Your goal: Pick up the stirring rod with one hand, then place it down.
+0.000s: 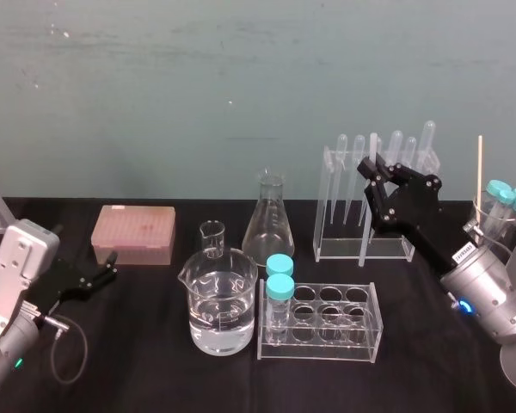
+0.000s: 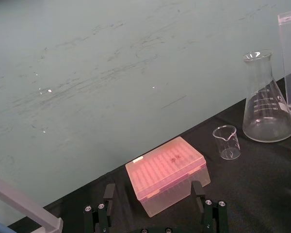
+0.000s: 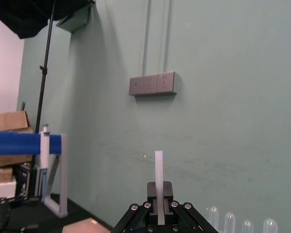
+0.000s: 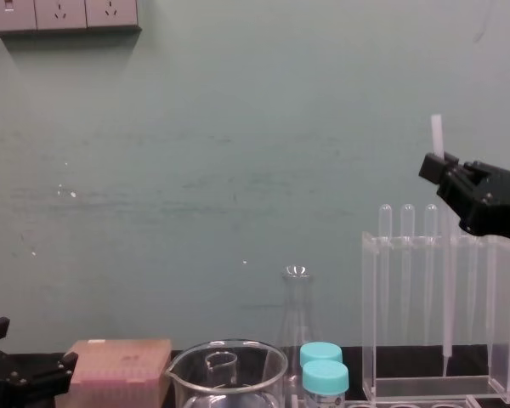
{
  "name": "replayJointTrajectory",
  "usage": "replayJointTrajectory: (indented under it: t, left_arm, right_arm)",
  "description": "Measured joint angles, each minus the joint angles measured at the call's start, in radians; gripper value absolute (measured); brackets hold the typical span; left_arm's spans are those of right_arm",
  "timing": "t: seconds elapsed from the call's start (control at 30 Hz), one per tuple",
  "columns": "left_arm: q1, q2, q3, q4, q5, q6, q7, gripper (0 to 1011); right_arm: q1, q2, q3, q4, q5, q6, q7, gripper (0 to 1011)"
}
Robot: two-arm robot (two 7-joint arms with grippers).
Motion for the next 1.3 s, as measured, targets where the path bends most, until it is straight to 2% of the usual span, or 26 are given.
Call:
replayJointTrajectory:
  t: [0.33,0.73,1.3]
  left_arm:
    - [0.000,0.000,0.000,0.000,0.000,0.000,0.000,1000]
    - [0.000,0.000,0.000,0.000,0.000,0.000,0.000,1000]
    - [0.000,0.000,0.000,0.000,0.000,0.000,0.000,1000]
  right_arm:
    - [-0.008,0.006,0.005,0.004,0.000,0.045,0.039,64]
    - [0.007,-0.008,0.002,0.062,-0.017,0.061,0.110,64]
    - [0.037,-0.023,-0.014,0.154,-0.032,0.078,0.169,64]
